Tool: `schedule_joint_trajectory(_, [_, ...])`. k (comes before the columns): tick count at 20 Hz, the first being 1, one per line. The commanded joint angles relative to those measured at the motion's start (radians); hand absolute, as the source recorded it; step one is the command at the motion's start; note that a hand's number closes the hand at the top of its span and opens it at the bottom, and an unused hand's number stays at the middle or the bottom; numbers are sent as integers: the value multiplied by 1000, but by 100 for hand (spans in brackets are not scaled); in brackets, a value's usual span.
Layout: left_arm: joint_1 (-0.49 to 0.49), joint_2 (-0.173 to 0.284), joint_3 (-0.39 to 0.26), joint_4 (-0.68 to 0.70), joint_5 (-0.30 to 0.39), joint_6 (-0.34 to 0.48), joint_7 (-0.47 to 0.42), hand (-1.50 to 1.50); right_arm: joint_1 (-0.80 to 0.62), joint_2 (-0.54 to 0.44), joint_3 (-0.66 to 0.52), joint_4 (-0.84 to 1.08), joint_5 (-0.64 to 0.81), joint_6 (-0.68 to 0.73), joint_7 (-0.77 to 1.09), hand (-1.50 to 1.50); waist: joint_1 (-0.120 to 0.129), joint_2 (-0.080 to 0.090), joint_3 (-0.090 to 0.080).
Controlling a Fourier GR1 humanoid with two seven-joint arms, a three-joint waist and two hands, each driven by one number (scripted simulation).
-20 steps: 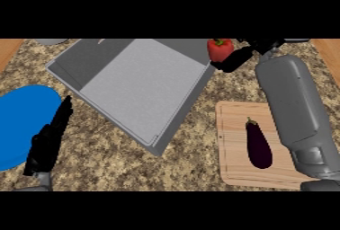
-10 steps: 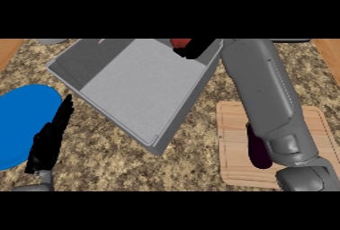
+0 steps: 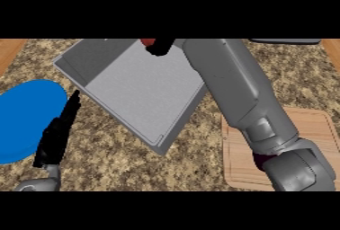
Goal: Pick the bell pepper from the cutting board and place it in the cardboard box
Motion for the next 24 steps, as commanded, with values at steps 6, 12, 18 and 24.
schedule_joint_trajectory(6, [-34, -33, -44, 8, -34, 12, 10, 0, -104, 7, 97, 280, -62, -85, 6, 150, 38, 13, -1])
schedule_joint_trajectory(12, [-40, -20, -44, 48, -28, -14, -39, 0, -54, 7, 119, 362, -146, -175, 29, -150, 89, 28, -2])
schedule_joint_trajectory(18, [-65, -38, -58, 28, -33, -7, -13, 0, -45, 7, 101, 369, -240, -236, -15, -150, 110, 29, -1])
schedule_joint_trajectory(24, [-40, -4, -30, 28, -20, -24, -48, 0, -19, 7, -42, 330, -382, -397, -105, -150, 95, 29, 0])
